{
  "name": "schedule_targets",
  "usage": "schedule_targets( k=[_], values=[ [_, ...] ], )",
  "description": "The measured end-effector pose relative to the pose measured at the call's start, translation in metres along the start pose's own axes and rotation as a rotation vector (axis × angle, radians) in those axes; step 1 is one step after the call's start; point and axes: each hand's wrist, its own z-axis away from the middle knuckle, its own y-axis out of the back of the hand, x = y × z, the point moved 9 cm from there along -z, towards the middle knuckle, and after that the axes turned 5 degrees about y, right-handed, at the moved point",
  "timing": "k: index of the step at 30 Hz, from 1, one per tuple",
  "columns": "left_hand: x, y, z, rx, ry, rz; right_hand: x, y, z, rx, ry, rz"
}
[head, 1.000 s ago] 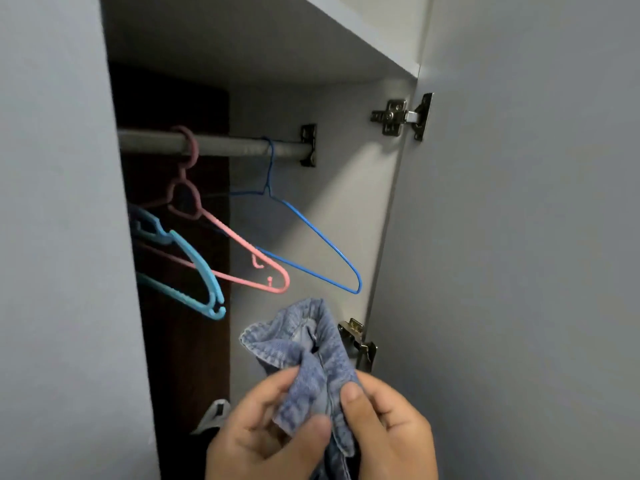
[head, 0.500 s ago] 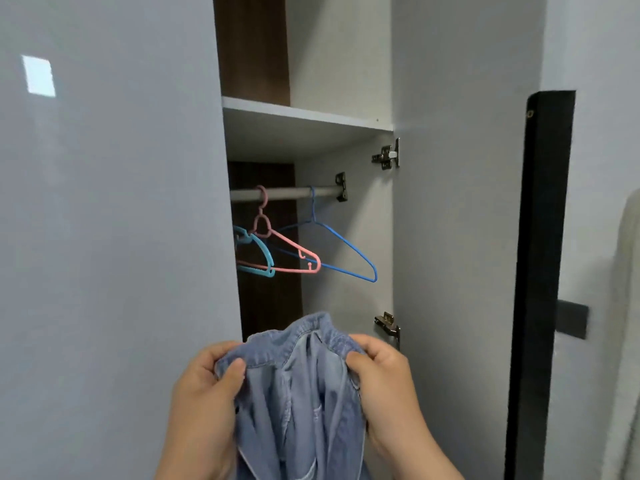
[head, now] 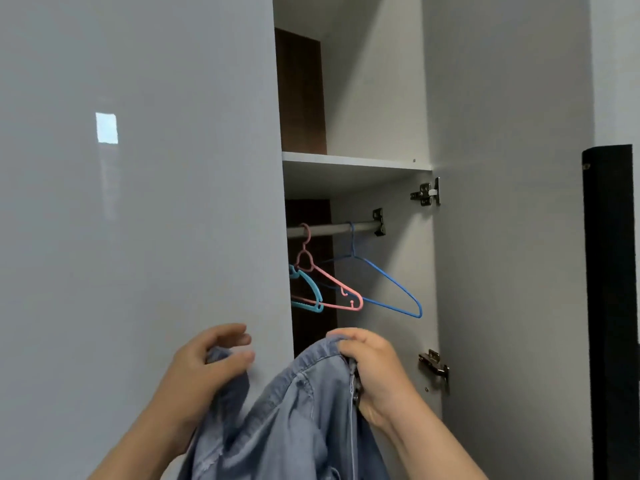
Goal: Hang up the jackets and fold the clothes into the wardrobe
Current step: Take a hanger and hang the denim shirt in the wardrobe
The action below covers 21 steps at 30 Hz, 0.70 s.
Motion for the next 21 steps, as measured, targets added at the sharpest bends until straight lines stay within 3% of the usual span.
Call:
schedule_targets(
  k=[7,15,18,21],
  values=[
    [-0.034,-0.049,0.000,-0.226,0.116,0.032,-0.017,-0.062,-0.012,-0.218,0.103,0.067],
    [-0.043,-0.021,-0.030,0.007,0.083,0.016,0.003,-0.051,-0.051,-0.236,0.049,0.077],
    [-0.035,-0.021,-0.037,0.029,0.033,0.005,-0.002,-0.025,-0.093,-0.045,0.082,0.022],
    [-0.031,-0.028,-0.038,0.009,-0.023,-0.064,-0.019,-0.005,-0.130,0.166,0.279,0.312]
  ],
)
